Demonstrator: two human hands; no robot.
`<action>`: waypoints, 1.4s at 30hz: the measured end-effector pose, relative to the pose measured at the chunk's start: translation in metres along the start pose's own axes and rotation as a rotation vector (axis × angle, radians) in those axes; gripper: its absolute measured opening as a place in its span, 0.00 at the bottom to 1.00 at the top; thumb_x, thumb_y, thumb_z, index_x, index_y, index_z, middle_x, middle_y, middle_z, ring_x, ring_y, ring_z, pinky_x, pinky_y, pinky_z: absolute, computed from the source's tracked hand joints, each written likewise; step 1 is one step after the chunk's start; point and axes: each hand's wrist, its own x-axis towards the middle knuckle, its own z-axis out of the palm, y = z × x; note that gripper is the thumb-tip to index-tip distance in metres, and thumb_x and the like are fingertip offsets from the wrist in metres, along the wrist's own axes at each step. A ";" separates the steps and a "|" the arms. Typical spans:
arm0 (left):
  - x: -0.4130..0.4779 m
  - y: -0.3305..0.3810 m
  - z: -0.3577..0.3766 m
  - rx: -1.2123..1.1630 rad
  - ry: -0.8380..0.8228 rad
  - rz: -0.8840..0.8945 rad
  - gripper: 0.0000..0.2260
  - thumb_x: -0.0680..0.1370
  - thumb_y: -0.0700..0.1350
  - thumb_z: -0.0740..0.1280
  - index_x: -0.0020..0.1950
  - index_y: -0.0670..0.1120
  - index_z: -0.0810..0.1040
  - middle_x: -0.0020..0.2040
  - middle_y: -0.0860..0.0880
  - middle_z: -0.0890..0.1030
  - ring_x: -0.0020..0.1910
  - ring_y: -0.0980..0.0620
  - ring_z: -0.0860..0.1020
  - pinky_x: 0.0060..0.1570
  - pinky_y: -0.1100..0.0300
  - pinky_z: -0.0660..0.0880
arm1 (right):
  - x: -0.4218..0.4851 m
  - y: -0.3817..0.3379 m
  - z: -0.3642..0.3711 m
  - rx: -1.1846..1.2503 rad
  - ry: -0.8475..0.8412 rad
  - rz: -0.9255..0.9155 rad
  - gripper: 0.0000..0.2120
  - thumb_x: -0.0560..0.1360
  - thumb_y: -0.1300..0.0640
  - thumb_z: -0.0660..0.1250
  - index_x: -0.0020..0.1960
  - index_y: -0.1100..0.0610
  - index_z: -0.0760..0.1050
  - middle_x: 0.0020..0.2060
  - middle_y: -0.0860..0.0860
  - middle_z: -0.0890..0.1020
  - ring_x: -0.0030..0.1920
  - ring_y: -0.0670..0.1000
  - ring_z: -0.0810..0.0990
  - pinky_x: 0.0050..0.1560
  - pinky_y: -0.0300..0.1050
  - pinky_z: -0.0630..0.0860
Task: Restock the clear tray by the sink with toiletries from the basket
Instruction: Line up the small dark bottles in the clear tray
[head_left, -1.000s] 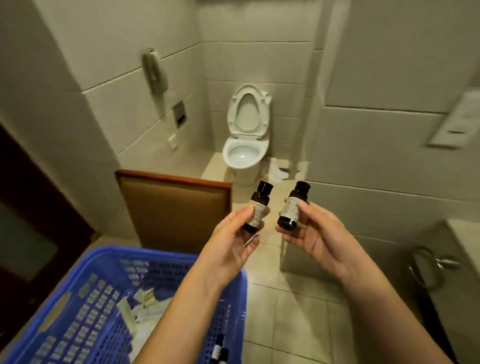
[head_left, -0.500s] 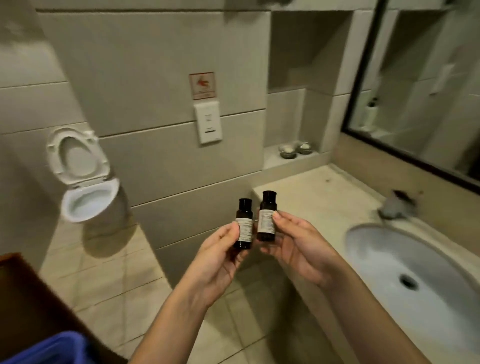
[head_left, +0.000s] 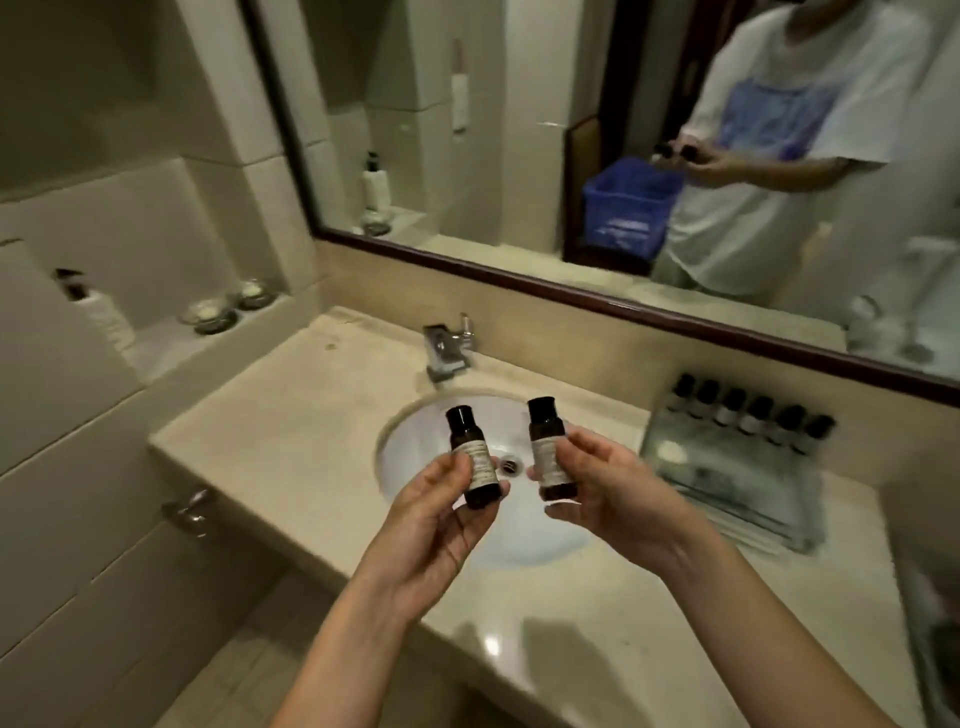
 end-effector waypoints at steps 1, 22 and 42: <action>0.008 -0.009 0.007 0.017 -0.013 -0.037 0.08 0.67 0.41 0.66 0.44 0.40 0.80 0.38 0.44 0.83 0.34 0.50 0.82 0.33 0.64 0.80 | -0.005 0.001 -0.013 0.031 0.029 0.002 0.11 0.69 0.56 0.70 0.50 0.56 0.74 0.37 0.53 0.81 0.34 0.48 0.80 0.36 0.40 0.78; 0.202 -0.110 0.109 0.436 -0.411 -0.477 0.09 0.80 0.37 0.58 0.54 0.45 0.76 0.48 0.47 0.83 0.48 0.48 0.78 0.46 0.60 0.79 | -0.022 0.030 -0.190 0.375 0.749 -0.166 0.26 0.68 0.75 0.64 0.60 0.53 0.70 0.49 0.58 0.80 0.44 0.54 0.84 0.45 0.42 0.80; 0.283 -0.184 0.139 0.976 -0.191 -0.074 0.20 0.70 0.32 0.72 0.58 0.46 0.74 0.47 0.50 0.78 0.35 0.60 0.79 0.31 0.72 0.74 | 0.024 0.037 -0.292 0.164 0.885 -0.031 0.22 0.70 0.72 0.69 0.60 0.57 0.71 0.53 0.56 0.79 0.52 0.57 0.80 0.56 0.52 0.77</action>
